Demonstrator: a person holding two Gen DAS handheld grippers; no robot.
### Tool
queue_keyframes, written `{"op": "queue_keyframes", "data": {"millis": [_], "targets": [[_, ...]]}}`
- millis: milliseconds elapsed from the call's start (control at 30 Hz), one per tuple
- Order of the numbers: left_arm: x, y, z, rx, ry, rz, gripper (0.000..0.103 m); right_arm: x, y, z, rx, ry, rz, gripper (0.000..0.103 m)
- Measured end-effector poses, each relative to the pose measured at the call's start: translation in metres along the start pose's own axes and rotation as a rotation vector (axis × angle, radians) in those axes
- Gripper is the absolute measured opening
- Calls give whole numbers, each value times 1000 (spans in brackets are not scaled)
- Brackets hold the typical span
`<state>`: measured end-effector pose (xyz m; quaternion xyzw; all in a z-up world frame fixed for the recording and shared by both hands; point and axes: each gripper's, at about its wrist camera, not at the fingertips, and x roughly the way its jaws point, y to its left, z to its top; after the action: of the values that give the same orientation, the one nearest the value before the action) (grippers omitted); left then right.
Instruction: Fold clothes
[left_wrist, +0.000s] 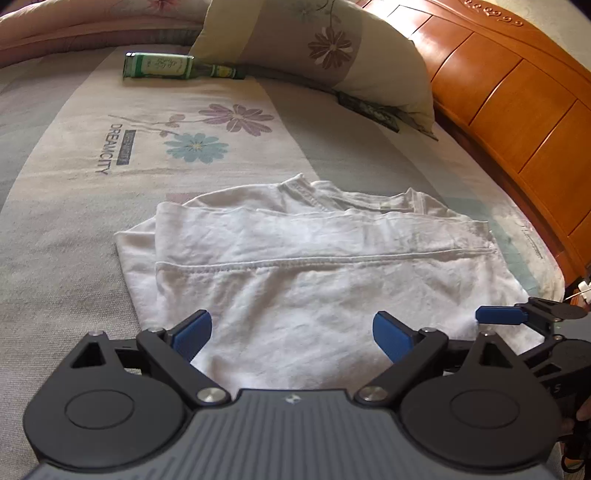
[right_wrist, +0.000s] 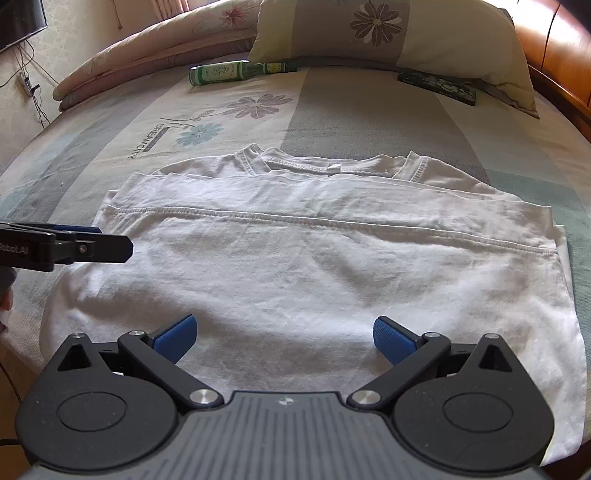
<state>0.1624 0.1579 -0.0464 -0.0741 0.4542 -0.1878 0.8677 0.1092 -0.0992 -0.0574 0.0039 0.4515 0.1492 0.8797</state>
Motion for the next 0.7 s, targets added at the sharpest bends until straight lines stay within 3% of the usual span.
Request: {"op": "queue_keyframes", "data": {"millis": [67, 400, 567, 700], "targets": [[5, 6, -3, -11, 21, 13, 94, -4, 1, -1, -5, -5, -8, 103], [3, -5, 27, 47, -34, -39, 94, -16, 3, -1, -1, -29, -5, 103], [30, 5, 30, 18, 14, 11, 94, -23, 5, -3, -7, -35, -1, 103], [14, 7, 26, 11, -21, -13, 94, -27, 3, -4, 1, -41, -7, 103]]}}
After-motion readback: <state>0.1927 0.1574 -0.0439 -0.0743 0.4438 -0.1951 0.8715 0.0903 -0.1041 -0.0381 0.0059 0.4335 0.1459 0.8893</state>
